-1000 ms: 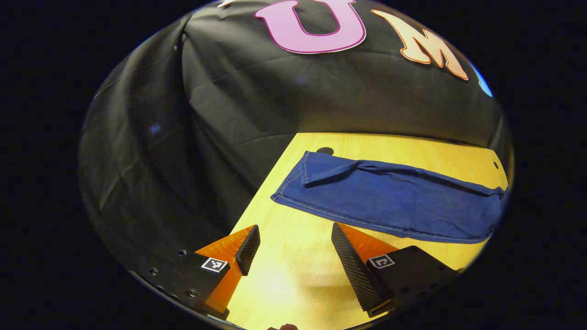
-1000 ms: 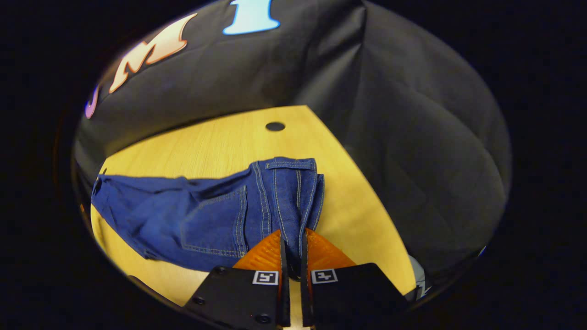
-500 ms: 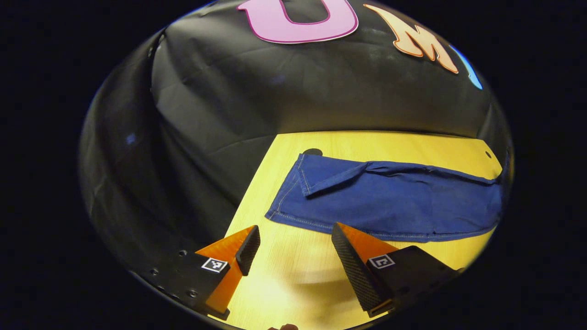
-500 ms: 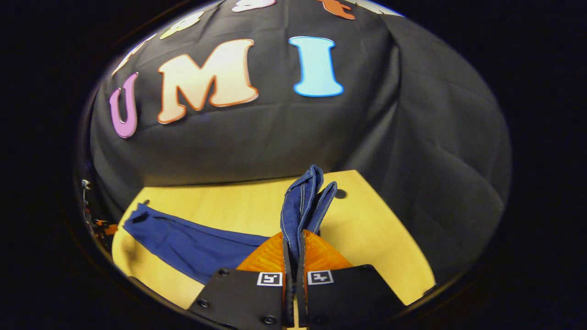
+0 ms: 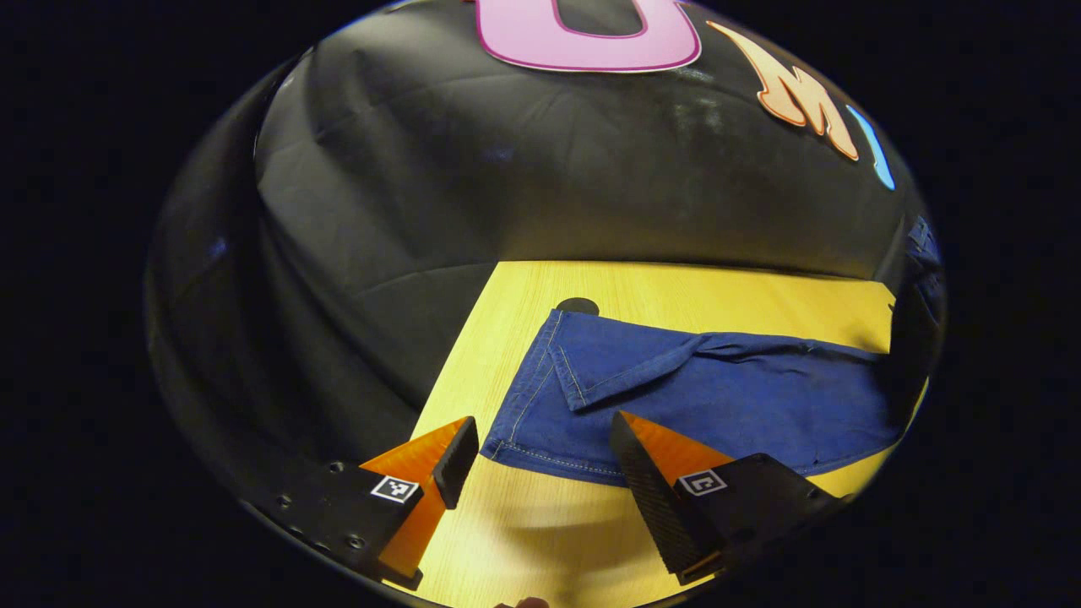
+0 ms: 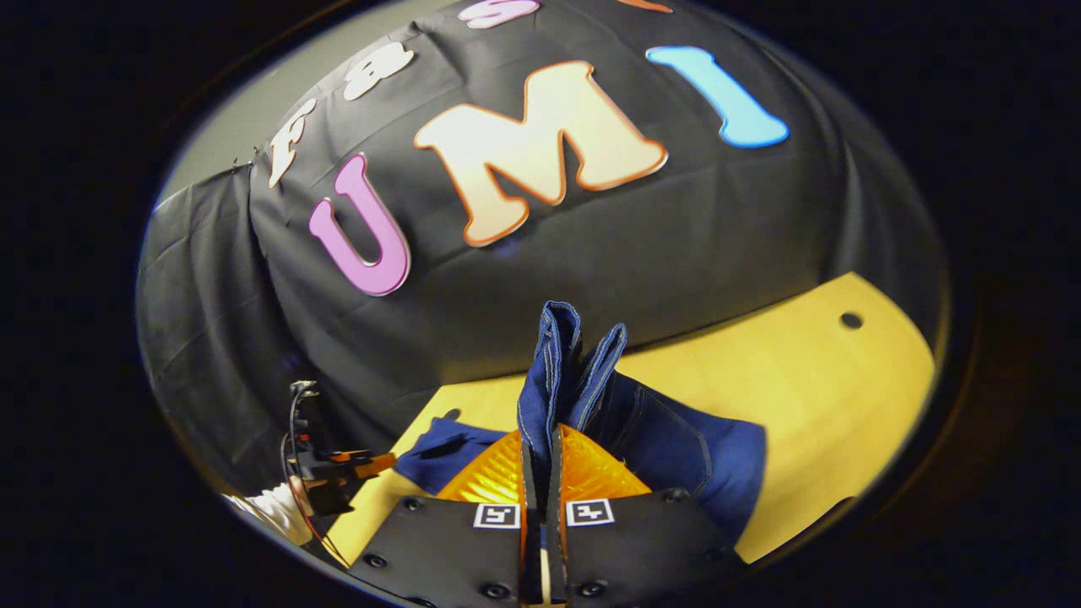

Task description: Grasp the waist and the cuffs of the jeans and fold them to make the two legs overlap; first hold the waist and fold one-third of the jeans toward the cuffs, then hold the cuffs and fold the remaining one-third in the same direction to finish folding.

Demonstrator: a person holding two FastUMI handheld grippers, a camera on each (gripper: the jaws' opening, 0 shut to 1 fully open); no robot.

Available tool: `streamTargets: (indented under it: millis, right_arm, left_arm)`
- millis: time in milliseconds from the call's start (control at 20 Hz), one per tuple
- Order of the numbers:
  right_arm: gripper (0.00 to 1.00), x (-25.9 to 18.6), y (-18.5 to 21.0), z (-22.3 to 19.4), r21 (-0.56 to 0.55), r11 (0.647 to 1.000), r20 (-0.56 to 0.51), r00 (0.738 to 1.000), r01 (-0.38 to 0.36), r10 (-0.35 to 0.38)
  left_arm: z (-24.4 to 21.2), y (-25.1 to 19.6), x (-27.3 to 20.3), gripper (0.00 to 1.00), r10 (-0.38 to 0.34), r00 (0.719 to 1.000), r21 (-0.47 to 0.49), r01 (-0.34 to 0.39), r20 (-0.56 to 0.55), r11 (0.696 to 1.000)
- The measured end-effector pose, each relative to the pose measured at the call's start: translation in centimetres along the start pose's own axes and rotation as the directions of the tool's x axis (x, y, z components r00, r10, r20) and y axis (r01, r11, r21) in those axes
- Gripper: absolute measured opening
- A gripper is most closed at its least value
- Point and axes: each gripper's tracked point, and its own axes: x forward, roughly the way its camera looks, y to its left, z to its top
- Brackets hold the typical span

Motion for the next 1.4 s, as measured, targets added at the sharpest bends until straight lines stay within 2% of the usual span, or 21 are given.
streamTargets:
  millis: [200,350,700,800,850,900,950,1000,1100,1150,1200,1250,1300,1350,1400]
  right_arm:
    - [0.05,4.6,0.0,-7.7,0.054,0.999,-0.180,0.984,0.001,0.009]
    - [0.05,4.9,-0.8,-11.5,0.075,0.997,-0.262,0.965,0.012,0.008]
    - [0.06,5.7,-1.8,-12.6,0.109,0.994,-0.306,0.951,-0.021,0.054]
    - [0.06,5.6,-1.9,-12.9,0.104,0.995,-0.303,0.952,-0.005,0.036]
    - [0.08,5.8,-1.8,-13.2,0.111,0.994,-0.306,0.952,0.009,0.025]
    - [0.14,5.7,-1.4,-13.4,0.130,0.991,-0.322,0.947,0.016,0.027]
    - [0.31,5.3,-0.5,-13.2,0.159,0.987,-0.322,0.945,0.002,0.050]
    - [0.48,5.2,0.9,-12.5,0.193,0.980,-0.302,0.948,-0.046,0.104]
    - [0.81,4.2,3.8,-9.9,0.235,0.962,-0.211,0.959,-0.137,0.188]
    - [0.98,3.7,4.7,-8.1,0.216,0.963,-0.148,0.969,-0.163,0.197]
    - [0.96,2.9,5.6,-6.1,0.191,0.966,-0.095,0.976,-0.177,0.198]
    - [0.96,2.4,5.6,-4.5,0.178,0.967,-0.058,0.979,-0.184,0.197]
    - [0.89,0.9,6.1,-3.1,0.174,0.967,-0.031,0.980,-0.186,0.195]
    - [0.96,0.5,5.6,-1.9,0.172,0.968,-0.005,0.983,-0.182,0.185]
    - [0.96,-0.2,5.2,-0.9,0.167,0.971,0.019,0.986,-0.168,0.168]
  left_arm:
    - [-0.6,-0.1,0.8,0.95,0.001,1.000,0.023,-0.001,-0.014,1.000]
    - [-1.0,-1.0,0.8,0.95,-0.018,0.998,0.041,0.020,-0.053,0.999]
    - [-0.5,-1.2,1.2,0.96,-0.018,0.991,0.073,0.028,-0.135,0.997]
    - [0.0,-1.3,1.1,0.95,-0.023,0.991,0.072,0.032,-0.129,0.997]
    - [0.2,-1.4,0.9,0.92,-0.020,0.991,0.071,0.029,-0.131,0.997]
    - [-0.1,-1.4,1.3,0.92,-0.022,0.991,0.069,0.032,-0.130,0.997]
    - [-0.2,-1.6,1.3,0.92,-0.030,0.991,0.065,0.039,-0.133,0.997]
    - [-0.3,-2.1,1.4,0.91,-0.050,0.991,0.049,0.057,-0.128,0.997]
    - [-0.5,-3.1,1.4,0.81,-0.085,0.989,0.007,0.087,-0.121,0.996]
    - [-0.5,-3.0,1.4,0.68,-0.082,0.989,-0.004,0.082,-0.120,0.997]
    - [-0.7,-3.1,1.3,0.58,-0.090,0.989,-0.015,0.089,-0.117,0.996]
    - [-0.5,-3.4,1.1,0.57,-0.100,0.989,-0.026,0.097,-0.113,0.995]
    - [-0.6,-3.8,1.1,0.53,-0.115,0.987,-0.040,0.111,-0.110,0.993]
    - [-0.5,-4.7,1.3,0.40,-0.145,0.984,-0.060,0.139,-0.103,0.988]
    - [-0.6,-4.7,1.1,0.27,-0.145,0.984,-0.072,0.138,-0.102,0.988]
